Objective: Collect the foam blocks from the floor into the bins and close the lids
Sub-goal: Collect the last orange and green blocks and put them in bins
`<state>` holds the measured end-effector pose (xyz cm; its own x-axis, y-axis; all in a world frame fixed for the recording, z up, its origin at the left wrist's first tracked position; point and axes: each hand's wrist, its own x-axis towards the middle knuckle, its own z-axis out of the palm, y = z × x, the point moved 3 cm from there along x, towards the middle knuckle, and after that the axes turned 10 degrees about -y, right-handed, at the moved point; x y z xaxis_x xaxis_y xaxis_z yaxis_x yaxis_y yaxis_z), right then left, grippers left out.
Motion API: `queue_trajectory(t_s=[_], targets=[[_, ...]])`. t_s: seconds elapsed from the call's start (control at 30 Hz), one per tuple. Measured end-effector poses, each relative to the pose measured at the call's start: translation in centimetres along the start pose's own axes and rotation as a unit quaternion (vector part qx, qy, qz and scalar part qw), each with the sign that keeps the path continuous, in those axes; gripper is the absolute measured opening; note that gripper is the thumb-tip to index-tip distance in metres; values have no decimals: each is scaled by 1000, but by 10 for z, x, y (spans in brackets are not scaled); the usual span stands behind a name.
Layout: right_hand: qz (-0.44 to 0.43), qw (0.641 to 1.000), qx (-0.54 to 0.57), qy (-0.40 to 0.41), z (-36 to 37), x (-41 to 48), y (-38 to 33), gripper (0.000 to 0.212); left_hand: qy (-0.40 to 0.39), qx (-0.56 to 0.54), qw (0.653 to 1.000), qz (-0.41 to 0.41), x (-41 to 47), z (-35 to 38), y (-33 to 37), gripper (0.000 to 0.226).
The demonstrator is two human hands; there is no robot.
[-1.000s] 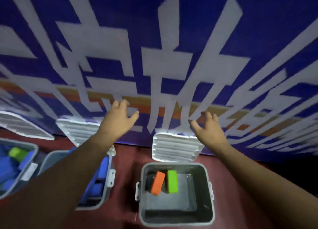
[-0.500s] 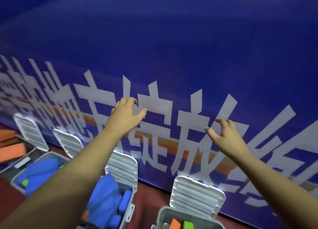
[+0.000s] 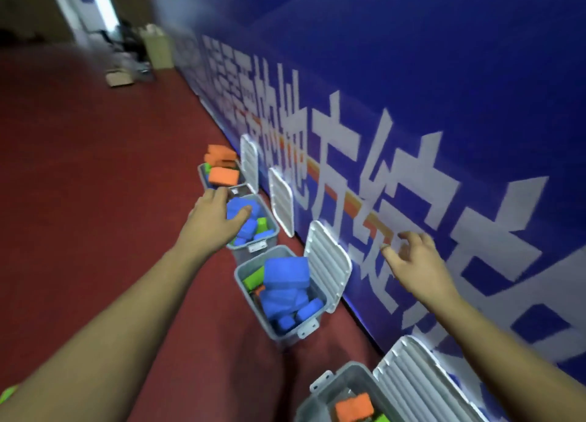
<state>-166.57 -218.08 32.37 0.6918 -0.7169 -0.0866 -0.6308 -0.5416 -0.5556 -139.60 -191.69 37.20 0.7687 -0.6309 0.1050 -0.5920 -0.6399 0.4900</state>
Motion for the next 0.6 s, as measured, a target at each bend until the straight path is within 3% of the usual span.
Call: queue_trajectory(t_s=[0.13,0.33,0.47,0.6], targets=[[-97,993,27,-60,58,24,-81,62,65,28,989,-127,-65,-46,-80,51],[-247,960,36,-127,148,30,-237,55,147,17,953,-266,-167,-112,-190,68],[-324,933,39,-154,213,17,-337,55,202,6,922,-331,-228,-133,-258,43],[-378,905,16,-192,281,4,-428,54,231,-2,897,-378,-255,-152,-332,38]])
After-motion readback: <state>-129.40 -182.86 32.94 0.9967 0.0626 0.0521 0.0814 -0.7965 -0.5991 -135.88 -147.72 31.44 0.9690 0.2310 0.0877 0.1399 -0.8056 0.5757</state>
